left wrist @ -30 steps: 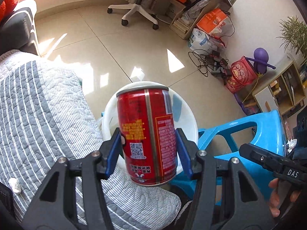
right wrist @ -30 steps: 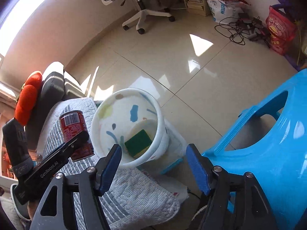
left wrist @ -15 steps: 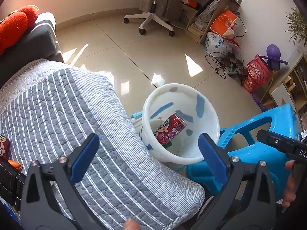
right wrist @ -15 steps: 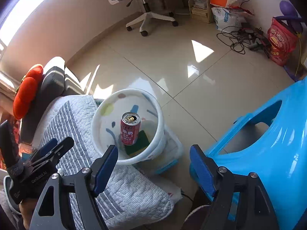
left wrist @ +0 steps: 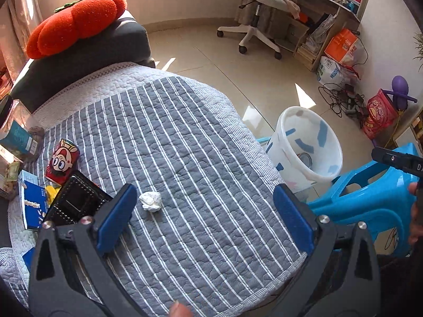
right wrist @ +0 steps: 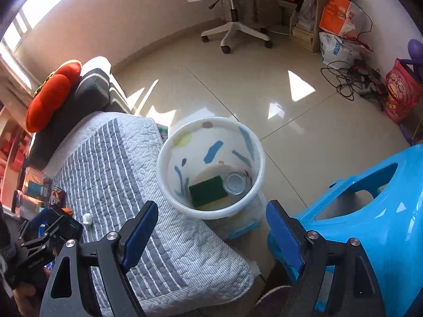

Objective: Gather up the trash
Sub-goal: 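Move both tools back over the bed toward the remaining items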

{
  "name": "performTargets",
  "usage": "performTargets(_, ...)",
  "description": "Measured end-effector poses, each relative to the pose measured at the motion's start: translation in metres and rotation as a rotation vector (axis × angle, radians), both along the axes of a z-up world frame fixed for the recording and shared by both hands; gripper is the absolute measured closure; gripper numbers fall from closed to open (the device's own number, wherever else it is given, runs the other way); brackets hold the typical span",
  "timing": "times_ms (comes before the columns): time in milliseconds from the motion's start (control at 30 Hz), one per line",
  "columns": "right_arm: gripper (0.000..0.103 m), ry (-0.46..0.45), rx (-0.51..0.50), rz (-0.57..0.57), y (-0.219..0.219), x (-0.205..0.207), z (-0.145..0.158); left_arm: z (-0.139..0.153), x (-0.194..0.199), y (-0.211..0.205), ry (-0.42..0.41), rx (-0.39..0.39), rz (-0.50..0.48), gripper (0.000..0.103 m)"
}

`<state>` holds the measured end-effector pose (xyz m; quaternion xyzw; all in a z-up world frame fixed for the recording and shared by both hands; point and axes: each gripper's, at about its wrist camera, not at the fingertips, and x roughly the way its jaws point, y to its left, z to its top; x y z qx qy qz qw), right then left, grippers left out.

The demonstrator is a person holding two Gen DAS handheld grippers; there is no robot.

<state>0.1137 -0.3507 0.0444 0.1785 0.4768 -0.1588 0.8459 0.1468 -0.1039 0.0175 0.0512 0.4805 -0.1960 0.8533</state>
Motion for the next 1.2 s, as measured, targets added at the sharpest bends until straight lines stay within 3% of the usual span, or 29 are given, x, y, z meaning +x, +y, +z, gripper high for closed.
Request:
performTargets(333,0.011,0.045,-0.061,0.162,0.075,0.022,-0.009,-0.002,-0.014,0.087,0.008,0.037,0.104,0.001)
performTargets(833,0.011,0.094,-0.116,0.348,0.173,0.057,-0.035,-0.009,-0.018,0.22,0.095,-0.014,0.347,0.001)
performTargets(1200,0.011,0.101,-0.137,0.533,0.273,0.092,-0.059,-0.022,-0.016,0.286,0.155,-0.021,0.486,0.001)
